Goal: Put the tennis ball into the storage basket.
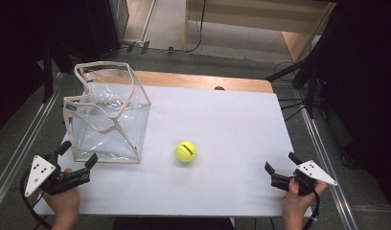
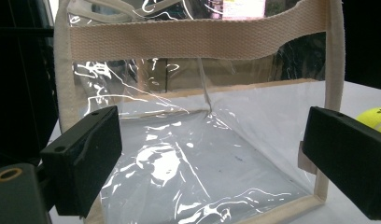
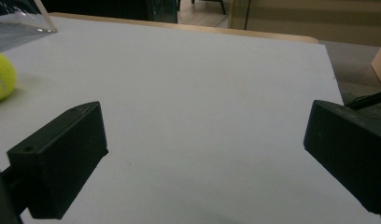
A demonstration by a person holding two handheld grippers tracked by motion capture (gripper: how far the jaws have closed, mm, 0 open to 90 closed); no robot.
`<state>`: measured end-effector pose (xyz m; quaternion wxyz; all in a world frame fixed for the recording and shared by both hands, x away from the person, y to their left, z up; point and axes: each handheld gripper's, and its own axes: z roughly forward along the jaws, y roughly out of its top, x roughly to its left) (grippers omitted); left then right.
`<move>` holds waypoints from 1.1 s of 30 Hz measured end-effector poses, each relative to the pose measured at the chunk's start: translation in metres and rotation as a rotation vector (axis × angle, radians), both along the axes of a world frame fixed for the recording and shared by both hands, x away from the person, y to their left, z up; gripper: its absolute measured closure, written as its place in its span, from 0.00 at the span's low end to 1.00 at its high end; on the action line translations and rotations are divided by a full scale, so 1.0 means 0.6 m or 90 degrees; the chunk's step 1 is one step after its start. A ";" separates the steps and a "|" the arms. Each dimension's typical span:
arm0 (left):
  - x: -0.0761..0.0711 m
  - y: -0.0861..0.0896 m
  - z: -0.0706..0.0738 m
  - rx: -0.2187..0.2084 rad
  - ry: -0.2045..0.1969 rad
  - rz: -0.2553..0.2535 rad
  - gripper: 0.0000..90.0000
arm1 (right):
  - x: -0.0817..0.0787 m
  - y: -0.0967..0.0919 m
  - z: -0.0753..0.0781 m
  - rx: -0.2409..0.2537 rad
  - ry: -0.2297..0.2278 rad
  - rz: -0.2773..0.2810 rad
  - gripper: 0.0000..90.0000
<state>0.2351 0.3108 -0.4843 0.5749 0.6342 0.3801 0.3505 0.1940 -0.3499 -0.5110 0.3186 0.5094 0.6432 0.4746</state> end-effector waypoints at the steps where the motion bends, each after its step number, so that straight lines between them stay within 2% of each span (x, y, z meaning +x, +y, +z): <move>1: 0.000 -0.001 0.000 0.002 0.000 0.000 0.06 | 0.000 0.000 0.001 -0.006 -0.002 0.008 0.00; 4: 0.000 -0.001 0.000 0.004 0.000 -0.001 0.06 | 0.002 0.004 0.006 0.009 -0.008 0.017 0.00; 6: -0.001 -0.001 0.000 0.004 -0.001 -0.001 0.06 | 0.004 0.006 0.009 0.002 -0.011 0.023 0.00; 10: 0.000 -0.003 -0.001 0.004 0.000 0.001 0.06 | 0.010 0.023 0.030 -0.008 -0.022 0.039 0.00; 17: 0.000 -0.004 -0.001 0.007 0.000 0.002 0.06 | 0.026 0.046 0.049 -0.026 -0.007 0.078 0.00; 21: 0.001 -0.004 -0.001 0.009 -0.001 0.001 0.06 | 0.041 0.073 0.066 -0.045 -0.009 0.116 0.00; 25: 0.001 -0.005 -0.001 0.010 -0.001 -0.001 0.06 | 0.050 0.089 0.075 -0.044 -0.004 0.132 0.00; 26: 0.001 -0.005 -0.001 0.011 0.000 0.001 0.06 | 0.057 0.098 0.080 -0.052 -0.007 0.139 0.15; 27: 0.001 -0.005 -0.001 0.012 0.000 0.000 0.06 | 0.060 0.102 0.082 -0.049 -0.010 0.139 0.18; 29: 0.001 -0.005 -0.001 0.012 0.000 -0.001 0.06 | 0.064 0.112 0.086 -0.061 -0.019 0.132 0.13; 31: 0.001 -0.005 -0.001 0.011 0.000 -0.001 0.06 | 0.067 0.118 0.088 -0.065 -0.015 0.144 0.10; 32: 0.001 -0.005 -0.001 0.012 0.000 0.000 0.06 | 0.074 0.128 0.092 -0.068 -0.004 0.175 0.10; 33: 0.001 -0.005 -0.001 0.012 0.000 0.000 0.06 | 0.077 0.133 0.093 -0.069 -0.003 0.184 0.10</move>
